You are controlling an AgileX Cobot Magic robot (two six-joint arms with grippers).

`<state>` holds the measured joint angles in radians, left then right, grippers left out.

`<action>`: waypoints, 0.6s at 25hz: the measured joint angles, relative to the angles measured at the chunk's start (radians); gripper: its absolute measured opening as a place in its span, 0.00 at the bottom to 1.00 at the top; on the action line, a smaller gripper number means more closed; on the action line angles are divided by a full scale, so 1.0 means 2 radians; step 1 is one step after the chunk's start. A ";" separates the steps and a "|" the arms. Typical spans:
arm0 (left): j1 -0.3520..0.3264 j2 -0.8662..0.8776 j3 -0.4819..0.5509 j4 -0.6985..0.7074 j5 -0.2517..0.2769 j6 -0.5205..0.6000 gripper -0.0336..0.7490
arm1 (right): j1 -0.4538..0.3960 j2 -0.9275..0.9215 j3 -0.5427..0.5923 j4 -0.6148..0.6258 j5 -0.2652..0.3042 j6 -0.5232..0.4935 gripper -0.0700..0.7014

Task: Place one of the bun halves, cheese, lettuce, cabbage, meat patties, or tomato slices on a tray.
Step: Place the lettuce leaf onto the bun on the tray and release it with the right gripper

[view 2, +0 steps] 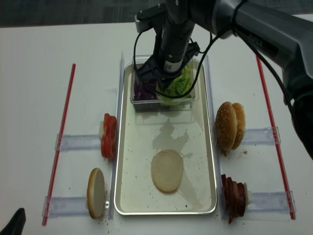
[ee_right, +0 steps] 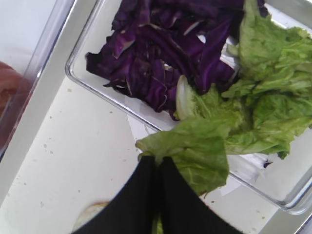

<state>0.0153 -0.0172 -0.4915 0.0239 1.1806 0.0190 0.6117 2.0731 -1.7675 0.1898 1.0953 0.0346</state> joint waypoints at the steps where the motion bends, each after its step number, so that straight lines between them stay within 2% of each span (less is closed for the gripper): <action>1: 0.000 0.000 0.000 0.000 0.000 0.000 0.76 | 0.002 0.000 0.000 0.000 0.001 -0.001 0.16; 15: 0.000 0.000 0.000 0.000 0.000 0.000 0.76 | 0.064 0.000 0.000 -0.001 0.006 -0.005 0.16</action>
<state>0.0153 -0.0172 -0.4915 0.0239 1.1806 0.0190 0.7402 2.0731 -1.7675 0.1876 1.1067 0.0237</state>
